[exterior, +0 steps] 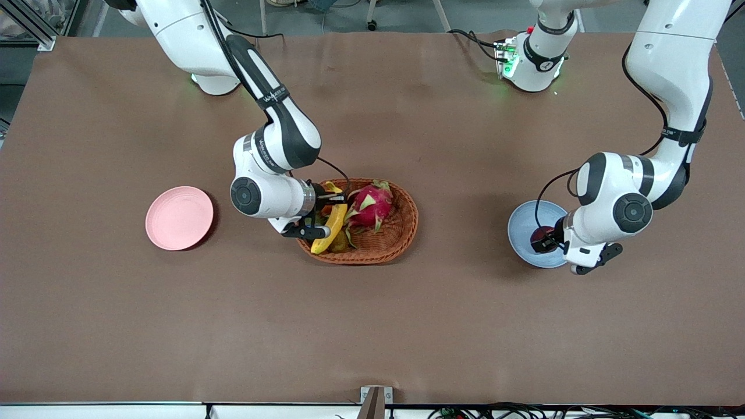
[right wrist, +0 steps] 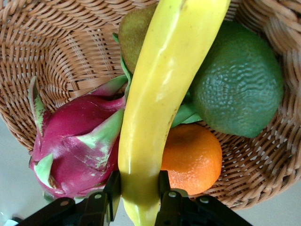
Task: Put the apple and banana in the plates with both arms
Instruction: 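Carry the apple to the blue plate with the left gripper, then release the apple with the left gripper while the right carries banana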
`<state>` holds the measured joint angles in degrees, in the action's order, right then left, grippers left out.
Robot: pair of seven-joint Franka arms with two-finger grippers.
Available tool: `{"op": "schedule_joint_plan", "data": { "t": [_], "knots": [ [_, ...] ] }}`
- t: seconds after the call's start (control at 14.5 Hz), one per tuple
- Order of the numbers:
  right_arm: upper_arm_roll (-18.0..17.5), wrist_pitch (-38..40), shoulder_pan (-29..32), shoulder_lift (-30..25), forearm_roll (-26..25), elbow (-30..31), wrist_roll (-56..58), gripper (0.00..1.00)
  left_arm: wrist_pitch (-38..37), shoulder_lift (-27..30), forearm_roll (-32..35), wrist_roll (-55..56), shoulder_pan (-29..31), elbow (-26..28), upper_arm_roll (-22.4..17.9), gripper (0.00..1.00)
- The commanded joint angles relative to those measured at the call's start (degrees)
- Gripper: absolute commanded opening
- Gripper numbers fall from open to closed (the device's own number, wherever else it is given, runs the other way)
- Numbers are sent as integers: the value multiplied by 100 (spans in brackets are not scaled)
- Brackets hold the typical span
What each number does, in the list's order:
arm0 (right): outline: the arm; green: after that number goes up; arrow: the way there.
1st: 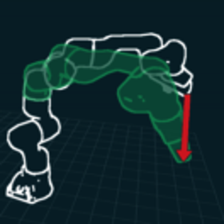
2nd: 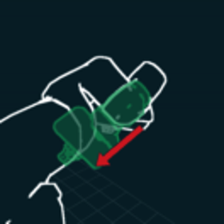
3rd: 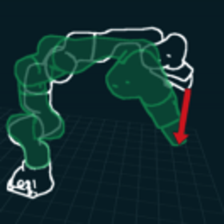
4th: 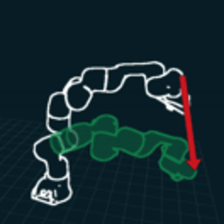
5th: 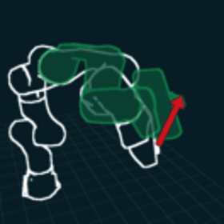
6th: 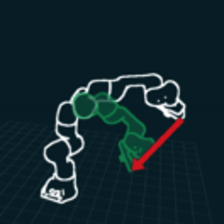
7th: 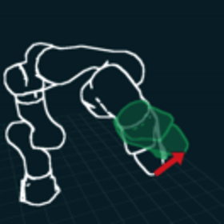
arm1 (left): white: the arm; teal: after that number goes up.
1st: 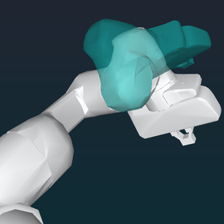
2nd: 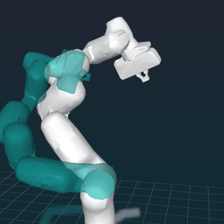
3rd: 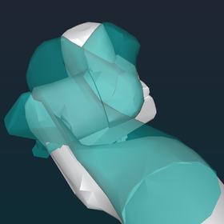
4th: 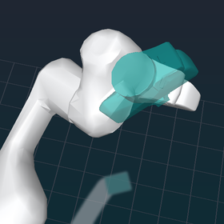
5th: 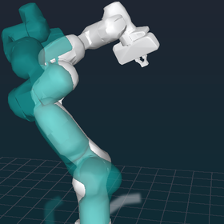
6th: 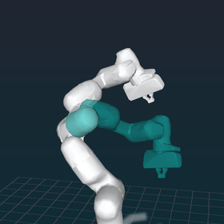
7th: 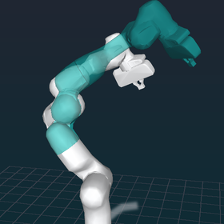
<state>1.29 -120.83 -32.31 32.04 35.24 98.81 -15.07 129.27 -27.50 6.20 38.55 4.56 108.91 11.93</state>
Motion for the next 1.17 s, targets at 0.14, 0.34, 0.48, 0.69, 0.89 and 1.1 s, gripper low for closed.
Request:
{"op": "schedule_joint_plan", "data": {
  "t": [0.14,0.34,0.48,0.69,0.89,1.1],
  "knots": [
    [64,24,-4,-4,97,-125,-22,15,-821,877,92,-179,1,-377,142,100],
    [108,278,268,-328,53,-178,-14,14,-2068,1141,83,-979,36,-1316,266,100],
    [195,865,723,-513,-8,-187,74,14,-2973,1151,83,-1383,45,-2133,257,100],
    [266,1561,1374,-882,-1260,-187,494,14,-3749,1325,101,-2120,54,-2795,196,100],
    [275,1913,2104,-962,-2641,-108,1477,13,-3987,1835,101,-2807,71,-2796,90,100],
    [266,2187,2825,-1129,-3330,259,2515,8,-4251,2291,-30,-3378,273,-2770,99,100]
  ]
}}
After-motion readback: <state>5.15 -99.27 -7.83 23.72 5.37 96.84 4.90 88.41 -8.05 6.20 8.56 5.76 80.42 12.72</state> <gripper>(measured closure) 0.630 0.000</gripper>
